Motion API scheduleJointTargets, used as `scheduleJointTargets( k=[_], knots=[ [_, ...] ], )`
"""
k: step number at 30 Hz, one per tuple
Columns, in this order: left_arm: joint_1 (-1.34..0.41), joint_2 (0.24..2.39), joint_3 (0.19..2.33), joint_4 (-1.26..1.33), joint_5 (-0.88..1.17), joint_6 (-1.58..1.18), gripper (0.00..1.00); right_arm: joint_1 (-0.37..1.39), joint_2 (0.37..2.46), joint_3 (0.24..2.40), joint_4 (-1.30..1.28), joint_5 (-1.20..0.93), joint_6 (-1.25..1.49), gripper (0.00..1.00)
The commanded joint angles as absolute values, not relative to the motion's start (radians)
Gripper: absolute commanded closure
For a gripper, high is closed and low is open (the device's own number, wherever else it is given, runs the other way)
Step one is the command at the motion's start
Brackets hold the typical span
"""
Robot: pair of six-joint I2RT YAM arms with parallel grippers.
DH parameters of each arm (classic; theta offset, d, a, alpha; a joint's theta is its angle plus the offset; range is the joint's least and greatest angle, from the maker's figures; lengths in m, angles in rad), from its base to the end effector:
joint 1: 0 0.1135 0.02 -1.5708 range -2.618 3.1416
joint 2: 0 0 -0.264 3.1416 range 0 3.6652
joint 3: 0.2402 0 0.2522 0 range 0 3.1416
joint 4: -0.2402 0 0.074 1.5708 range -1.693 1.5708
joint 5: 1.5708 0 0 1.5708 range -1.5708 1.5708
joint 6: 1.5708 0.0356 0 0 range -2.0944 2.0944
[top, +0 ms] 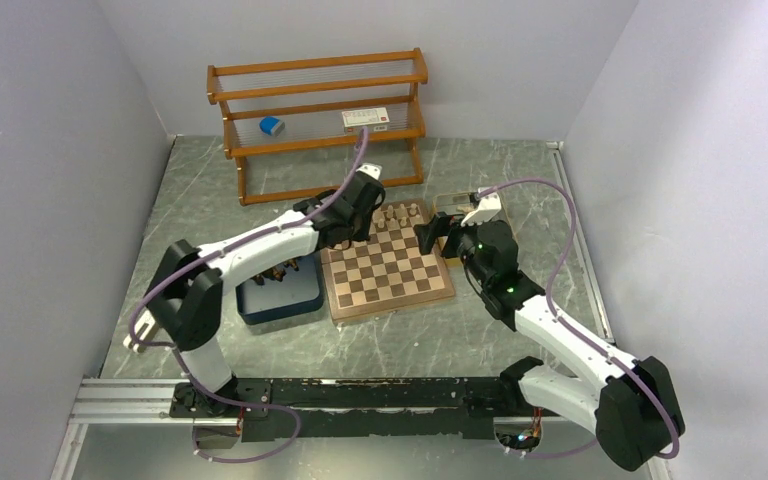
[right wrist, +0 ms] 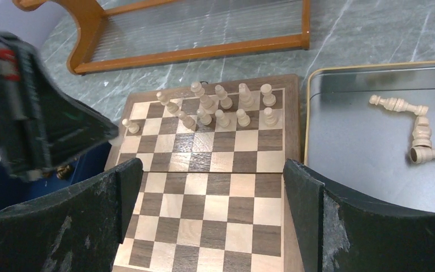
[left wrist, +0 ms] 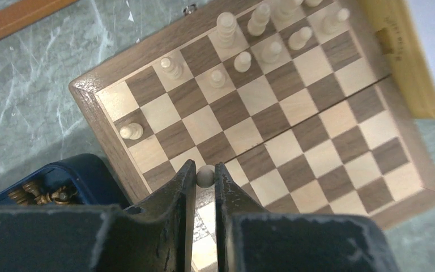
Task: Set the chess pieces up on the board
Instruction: Place the chess piece on the chessboard.
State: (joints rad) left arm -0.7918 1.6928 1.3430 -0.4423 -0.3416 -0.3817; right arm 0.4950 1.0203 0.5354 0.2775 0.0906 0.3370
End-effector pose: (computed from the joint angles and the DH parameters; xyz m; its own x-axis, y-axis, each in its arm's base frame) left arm 0.2743 -0.2609 0.2714 -0.6523 0.1612 -0.7406 0.2826 0.9584 -0.0403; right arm 0.2072 0.1082 0.2549 -0.3017 0.2114 -0.9297 -0.3130 0.8991 0.3060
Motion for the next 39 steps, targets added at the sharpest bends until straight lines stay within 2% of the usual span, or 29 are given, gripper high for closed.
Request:
scheduleJointTargets(
  k=[1,9,14,39],
  knots=[
    [-0.807,1.766,1.385,-0.396,-0.444,-0.364,0.84,0.482,0.991,0.517,0.276,0.117,0.344,0.00],
    [-0.805,1.858,1.396,-0.330,-0.490,-0.352,0.83,0.476,0.978,0.510,0.265,0.118,0.338,0.00],
    [-0.779,1.896,1.416,-0.299,-0.446,-0.362,0.82,0.474,0.968,0.511,0.258,0.125,0.330,0.00],
    [-0.726,1.943,1.368,-0.196,-0.399,-0.377,0.84,0.468,0.965,0.505,0.262,0.147,0.311,0.00]
  ],
)
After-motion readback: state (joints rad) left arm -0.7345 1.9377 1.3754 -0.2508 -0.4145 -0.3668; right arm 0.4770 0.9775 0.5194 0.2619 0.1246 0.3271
